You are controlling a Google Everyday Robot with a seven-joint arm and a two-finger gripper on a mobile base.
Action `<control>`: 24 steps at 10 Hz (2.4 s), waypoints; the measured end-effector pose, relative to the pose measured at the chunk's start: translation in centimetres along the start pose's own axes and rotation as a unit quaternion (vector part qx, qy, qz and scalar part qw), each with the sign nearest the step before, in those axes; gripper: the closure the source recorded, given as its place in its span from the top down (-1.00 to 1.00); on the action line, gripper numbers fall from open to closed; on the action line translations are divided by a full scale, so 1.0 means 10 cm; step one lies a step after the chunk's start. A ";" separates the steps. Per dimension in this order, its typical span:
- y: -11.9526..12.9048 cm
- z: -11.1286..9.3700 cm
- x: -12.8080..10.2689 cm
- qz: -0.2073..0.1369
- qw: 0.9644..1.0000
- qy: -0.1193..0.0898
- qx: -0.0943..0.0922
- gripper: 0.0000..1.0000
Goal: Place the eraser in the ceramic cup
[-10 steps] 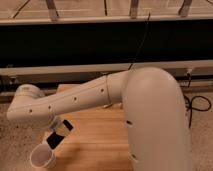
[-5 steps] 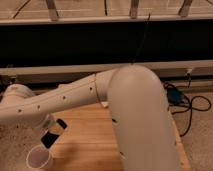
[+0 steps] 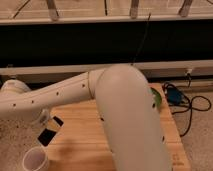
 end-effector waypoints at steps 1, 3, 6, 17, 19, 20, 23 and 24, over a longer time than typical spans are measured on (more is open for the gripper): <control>-0.01 -0.01 0.01 -0.001 1.000 -0.002 0.000 -0.94; 0.01 -0.06 0.04 0.000 1.000 -0.009 -0.001 -0.94; 0.08 -0.20 -0.07 -0.006 1.000 -0.029 0.004 -0.94; 0.33 -0.36 -1.05 -0.080 0.985 -0.147 0.041 -0.94; 0.32 -0.30 -1.14 -0.090 0.983 -0.154 0.045 -0.94; 0.29 -0.28 -1.21 -0.098 0.981 -0.157 0.049 -0.85; 0.24 -0.23 -1.30 -0.111 0.979 -0.163 0.055 -0.31; 0.22 -0.21 -1.30 -0.114 0.978 -0.167 0.057 -0.07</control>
